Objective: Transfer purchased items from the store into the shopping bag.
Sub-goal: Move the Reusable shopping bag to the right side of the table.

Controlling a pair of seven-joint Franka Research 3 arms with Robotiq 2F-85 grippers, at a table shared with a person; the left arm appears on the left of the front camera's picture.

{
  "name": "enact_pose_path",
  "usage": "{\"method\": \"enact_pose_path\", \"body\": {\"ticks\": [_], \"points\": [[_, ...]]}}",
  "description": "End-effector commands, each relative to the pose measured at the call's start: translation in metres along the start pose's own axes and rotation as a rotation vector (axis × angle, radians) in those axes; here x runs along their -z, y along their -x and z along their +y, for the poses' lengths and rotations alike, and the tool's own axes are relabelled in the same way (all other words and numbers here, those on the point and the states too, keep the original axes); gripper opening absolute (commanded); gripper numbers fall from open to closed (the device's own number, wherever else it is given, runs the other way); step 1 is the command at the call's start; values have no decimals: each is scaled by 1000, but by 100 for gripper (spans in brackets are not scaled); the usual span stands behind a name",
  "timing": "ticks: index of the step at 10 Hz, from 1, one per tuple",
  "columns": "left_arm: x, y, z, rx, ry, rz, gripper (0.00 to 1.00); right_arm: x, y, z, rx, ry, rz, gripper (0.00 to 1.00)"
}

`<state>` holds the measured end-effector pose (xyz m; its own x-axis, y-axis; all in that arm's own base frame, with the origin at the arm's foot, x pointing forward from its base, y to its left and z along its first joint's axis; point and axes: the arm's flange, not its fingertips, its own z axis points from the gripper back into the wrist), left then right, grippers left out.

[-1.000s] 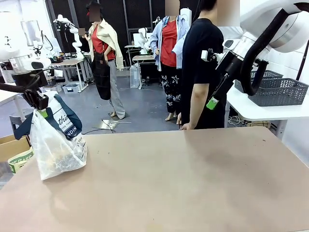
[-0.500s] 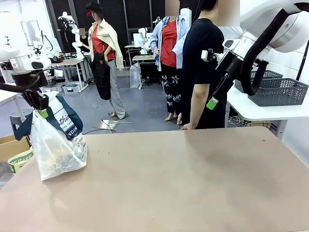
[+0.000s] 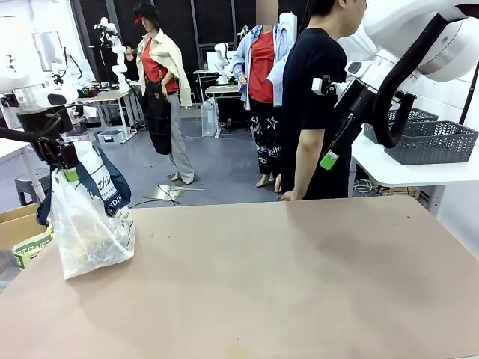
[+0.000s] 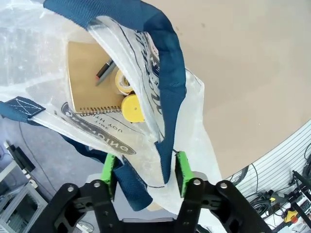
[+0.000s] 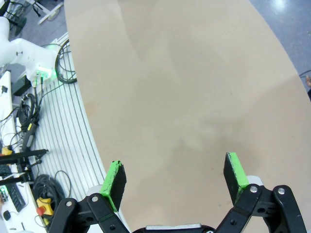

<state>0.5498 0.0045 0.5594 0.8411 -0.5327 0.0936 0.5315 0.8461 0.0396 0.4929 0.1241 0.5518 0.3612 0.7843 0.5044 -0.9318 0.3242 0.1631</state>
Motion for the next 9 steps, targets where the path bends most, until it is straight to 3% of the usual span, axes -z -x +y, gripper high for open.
{"method": "enact_pose_path", "body": {"ticks": [1, 5, 9], "points": [[-14, 5, -1, -9, 15, -8, 100, 0, 0, 1, 19, -16, -14, 100], [-46, 12, -4, 15, 68, -47, 100, 0, 0, 1, 19, -16, -14, 100], [-92, 20, -7, 210, 158, -77, 100, 0, 0, 1, 19, -16, -14, 100]]}}
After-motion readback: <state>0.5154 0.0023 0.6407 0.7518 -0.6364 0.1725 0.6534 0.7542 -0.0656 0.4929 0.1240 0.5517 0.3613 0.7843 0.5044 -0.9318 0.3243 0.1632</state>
